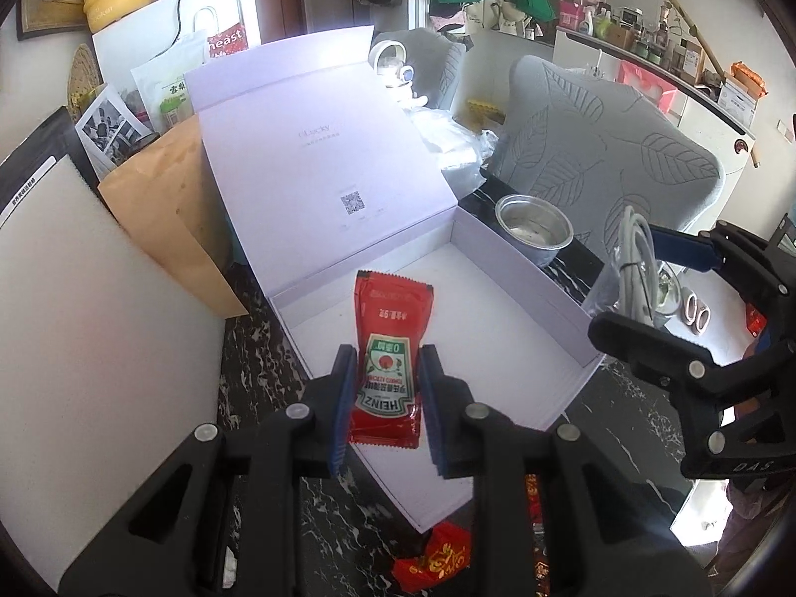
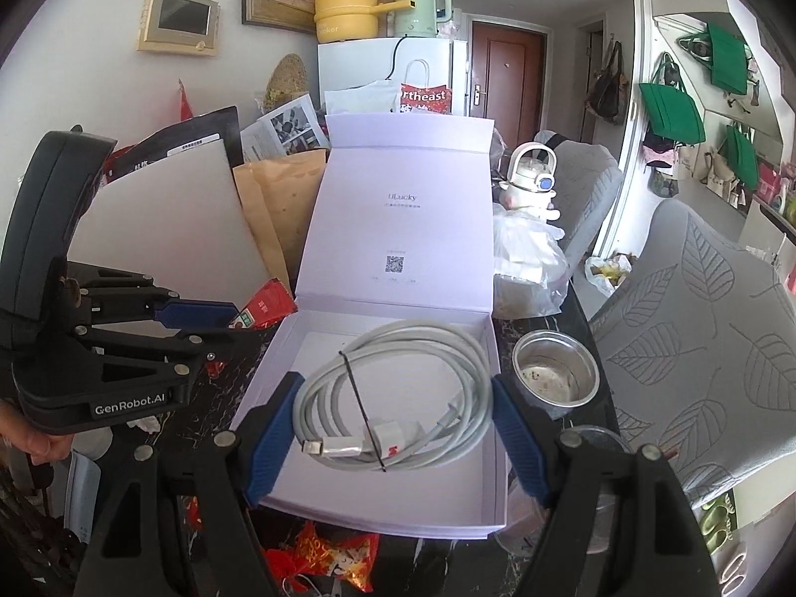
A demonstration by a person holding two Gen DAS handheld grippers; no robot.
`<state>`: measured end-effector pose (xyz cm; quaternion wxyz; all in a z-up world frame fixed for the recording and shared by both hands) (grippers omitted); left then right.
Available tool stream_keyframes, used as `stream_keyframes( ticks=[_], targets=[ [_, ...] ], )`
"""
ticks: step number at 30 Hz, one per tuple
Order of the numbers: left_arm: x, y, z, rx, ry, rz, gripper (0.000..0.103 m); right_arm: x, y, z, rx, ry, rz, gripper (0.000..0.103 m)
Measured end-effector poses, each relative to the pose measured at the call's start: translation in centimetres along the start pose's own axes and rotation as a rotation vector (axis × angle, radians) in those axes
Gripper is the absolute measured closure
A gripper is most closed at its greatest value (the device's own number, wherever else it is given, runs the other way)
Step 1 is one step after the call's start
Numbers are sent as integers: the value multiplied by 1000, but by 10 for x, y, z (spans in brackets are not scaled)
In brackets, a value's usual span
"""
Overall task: Organize objects
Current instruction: 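Carry the ketchup sachet and white cable over the open white box, then open both grippers to drop the sachet and cable into the box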
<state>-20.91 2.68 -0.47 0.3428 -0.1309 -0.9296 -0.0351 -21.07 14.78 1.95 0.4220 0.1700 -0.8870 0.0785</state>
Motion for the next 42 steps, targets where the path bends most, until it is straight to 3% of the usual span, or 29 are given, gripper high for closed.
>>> stream_keyframes(
  ticks=[14, 25, 34, 42],
  targets=[
    [17, -22, 68, 24, -69, -15, 79, 13, 13, 70, -14, -61, -2, 27],
    [13, -20, 111, -1, -141, -11, 79, 8, 23, 108, -30, -112, -9, 27],
    [14, -19, 125, 2, -163, -10, 79, 3, 27, 124, -42, -145, -22, 27],
    [20, -18, 119, 24, -138, 0, 74, 3, 32, 121, -76, -153, -18, 27]
  ],
)
Point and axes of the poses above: each gripper's, at about its wrist camera, not at the fingertips, and z roughly the way its jaws point, y to its right, x to its top, the point moved 8 cm from there along z, roughly the way its jaws point, and after that the axes turned 1 degree about y, right-handed, at the moved point
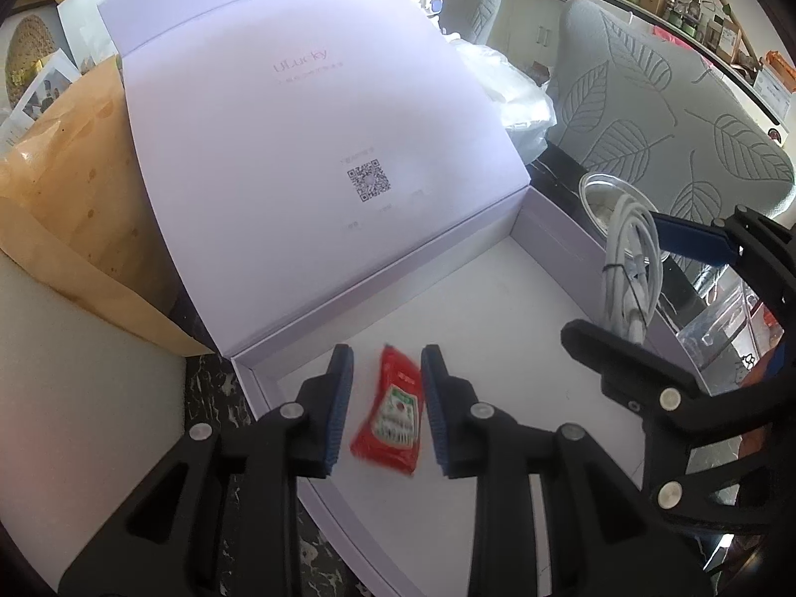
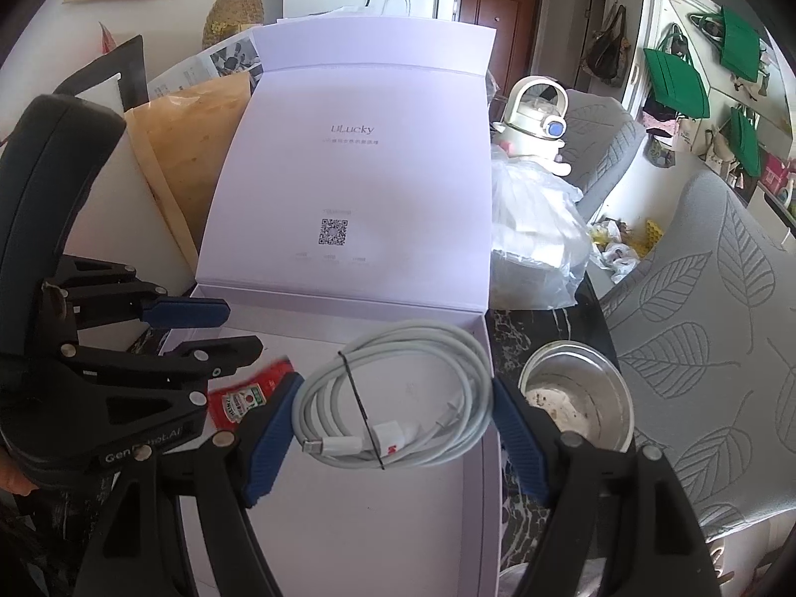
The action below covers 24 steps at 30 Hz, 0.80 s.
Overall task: Organize objects
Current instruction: 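Open both grippers to drop the sachet and cable into the box, then withdraw both grippers from the box toward the red snack packets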
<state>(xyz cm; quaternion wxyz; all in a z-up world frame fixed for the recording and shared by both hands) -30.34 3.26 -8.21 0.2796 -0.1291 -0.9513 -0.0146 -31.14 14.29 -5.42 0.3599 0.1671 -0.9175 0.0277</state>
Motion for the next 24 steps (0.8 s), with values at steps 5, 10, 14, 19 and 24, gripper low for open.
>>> stream_keyframes(
  ticks=[5, 10, 14, 19, 24],
  targets=[
    [5, 0, -11, 16, 20, -6, 58, 3, 2, -10, -20, 17, -2, 26],
    [6, -3, -27, 21, 39, -18, 55, 7, 3, -23, -38, 38, -3, 23],
    [5, -6, -40, 35, 54, -22, 55, 9, 1, -36, -38, 55, -1, 23],
    [5, -5, -58, 46, 78, -26, 55, 11, -2, -55, -48, 81, 1, 23],
    [1, -5, -78, 55, 99, -24, 55, 11, -5, -76, -57, 107, 0, 23]
  ],
)
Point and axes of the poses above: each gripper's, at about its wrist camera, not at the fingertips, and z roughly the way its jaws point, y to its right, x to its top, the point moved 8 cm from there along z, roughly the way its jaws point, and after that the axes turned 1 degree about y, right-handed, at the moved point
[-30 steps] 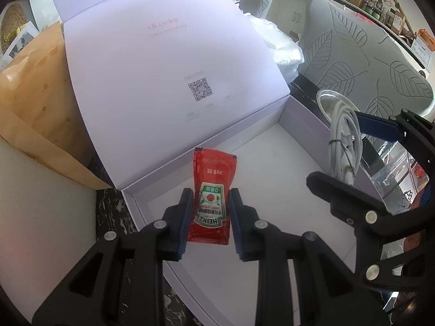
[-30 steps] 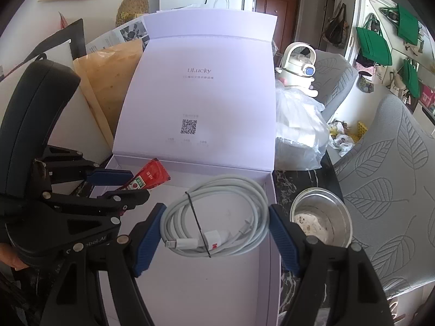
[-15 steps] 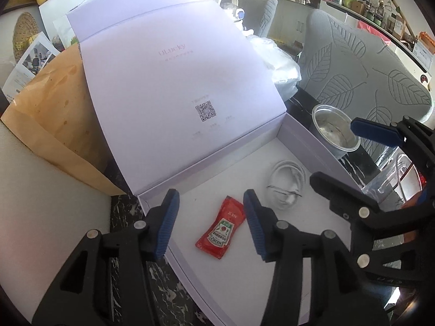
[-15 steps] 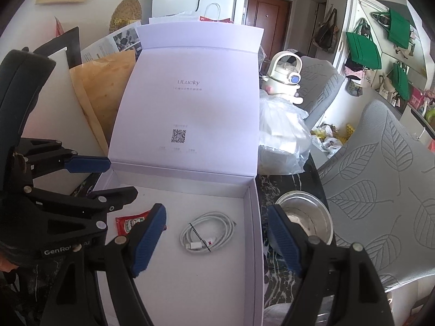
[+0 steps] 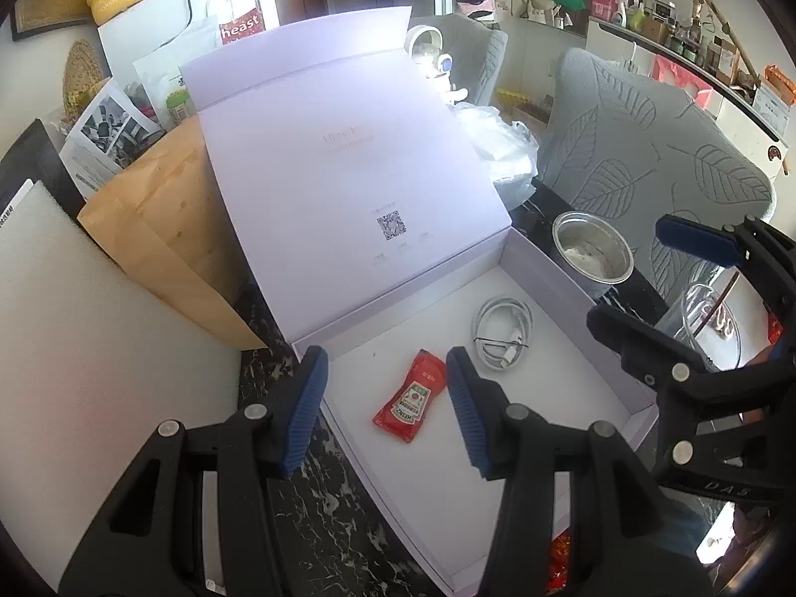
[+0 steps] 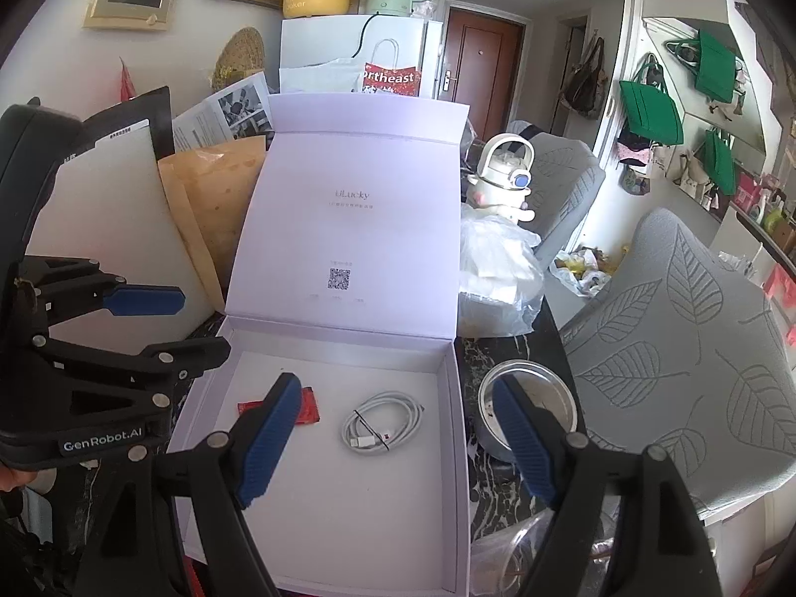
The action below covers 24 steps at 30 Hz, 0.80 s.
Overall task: Organize objects
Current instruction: 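Withdraw both grippers from the box toward the red snack packets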
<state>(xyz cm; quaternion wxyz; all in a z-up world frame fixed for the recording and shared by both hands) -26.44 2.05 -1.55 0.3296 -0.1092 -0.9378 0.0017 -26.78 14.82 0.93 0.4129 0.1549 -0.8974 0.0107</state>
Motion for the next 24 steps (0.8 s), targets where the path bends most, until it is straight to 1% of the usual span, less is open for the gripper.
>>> stream_keyframes(
  ticks=[11, 13, 20, 22, 24],
  targets=[
    [-7, 7, -48, 6, 53, 5, 54, 0, -4, -52, -22, 53, 3, 23],
    [-9, 8, -57, 6, 63, 4, 48, 0, -5, -62, -26, 63, 2, 23],
    [-15, 10, -83, 11, 98, 0, 43, -7, -10, -92, -42, 88, 2, 23],
    [-18, 11, -90, 14, 105, -2, 38, -10, -11, -100, -46, 92, 6, 23],
    [-20, 11, -95, 9, 112, -9, 36, -14, -11, -105, -49, 94, 10, 23]
  ],
)
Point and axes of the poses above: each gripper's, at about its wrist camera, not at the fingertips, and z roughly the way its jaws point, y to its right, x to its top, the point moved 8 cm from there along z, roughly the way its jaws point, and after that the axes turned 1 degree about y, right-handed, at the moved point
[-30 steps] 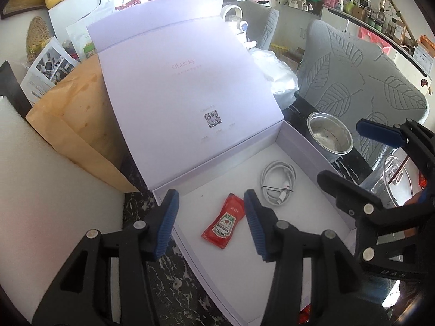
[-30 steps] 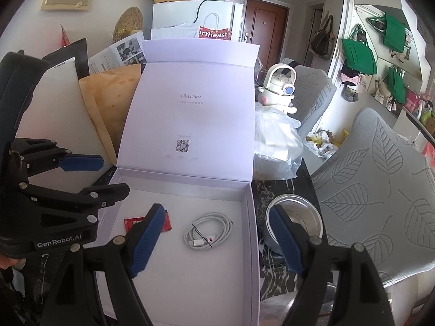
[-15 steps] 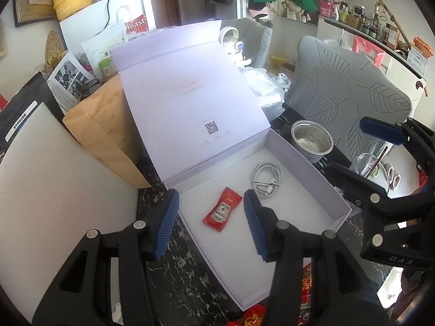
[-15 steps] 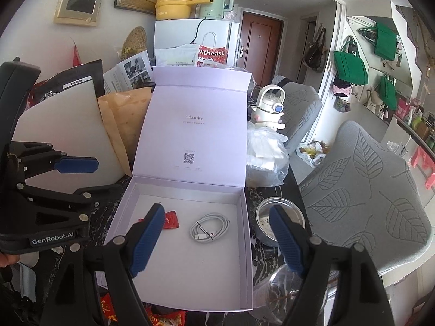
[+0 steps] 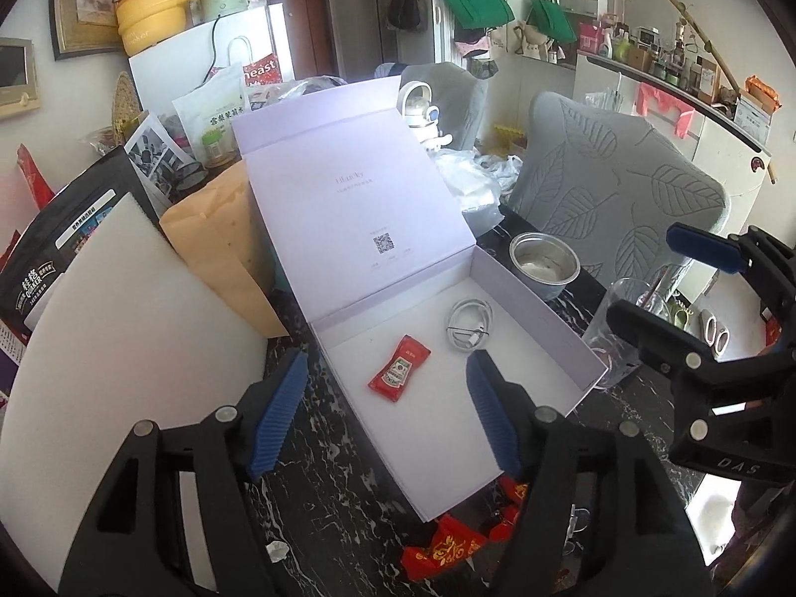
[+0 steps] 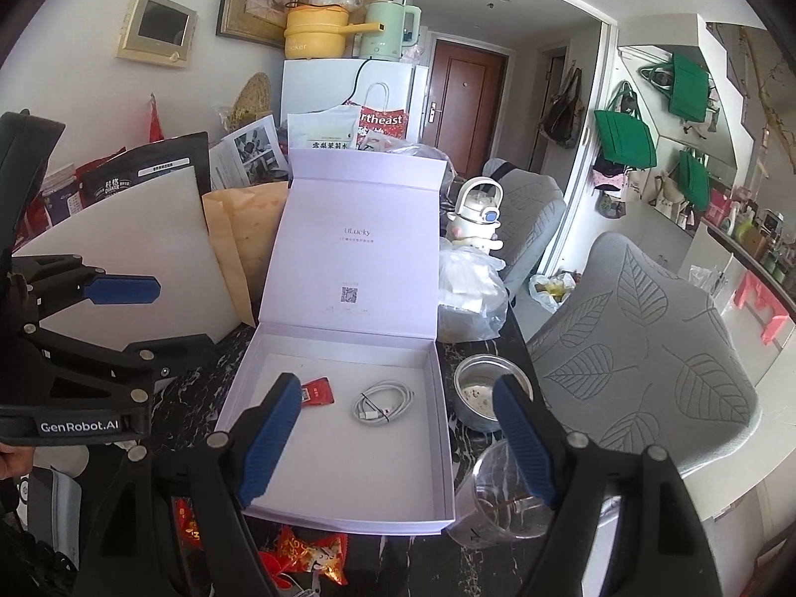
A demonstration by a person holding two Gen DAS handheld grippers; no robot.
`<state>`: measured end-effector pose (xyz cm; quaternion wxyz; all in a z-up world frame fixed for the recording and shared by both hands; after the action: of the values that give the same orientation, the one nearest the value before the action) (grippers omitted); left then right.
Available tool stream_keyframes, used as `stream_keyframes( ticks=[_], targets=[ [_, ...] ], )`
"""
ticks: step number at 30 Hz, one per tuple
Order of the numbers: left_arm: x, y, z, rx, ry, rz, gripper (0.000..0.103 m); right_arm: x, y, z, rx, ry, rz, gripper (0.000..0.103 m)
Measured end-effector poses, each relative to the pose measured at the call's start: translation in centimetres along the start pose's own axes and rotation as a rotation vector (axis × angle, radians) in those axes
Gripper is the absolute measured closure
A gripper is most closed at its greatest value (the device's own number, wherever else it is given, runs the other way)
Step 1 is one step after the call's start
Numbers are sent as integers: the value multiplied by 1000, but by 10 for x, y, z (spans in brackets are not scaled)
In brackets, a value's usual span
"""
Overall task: Organize objects
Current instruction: 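Withdraw both grippers from the box toward the red snack packets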
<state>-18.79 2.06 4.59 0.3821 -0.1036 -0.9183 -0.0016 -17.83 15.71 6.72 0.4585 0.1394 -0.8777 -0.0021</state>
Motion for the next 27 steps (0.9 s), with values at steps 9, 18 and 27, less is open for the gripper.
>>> stream_keyframes(
  ticks=[9, 18, 27],
  targets=[
    [-17, 3, -22, -1, 10, -16, 31, -18, -3, -26, -9, 4, 16, 22],
    [-43, 9, -40, -9, 3, -24, 30, -41, -14, -44, -7, -7, 29, 22],
    [-73, 16, -46, -29, -17, -26, 29, -68, -25, -61, -2, -20, 42, 22]
  ],
)
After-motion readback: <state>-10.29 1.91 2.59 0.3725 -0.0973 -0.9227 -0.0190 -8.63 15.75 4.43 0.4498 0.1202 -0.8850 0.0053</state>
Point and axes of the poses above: each gripper's, at about its wrist camera, not at the fingertips, and z roughly the way its jaws point, y to its right, x to its top, the point moved 8 cm from there along z, roughly the way its jaws point, and after that the axes turned 1 degree about y, right-handed, at the moved point
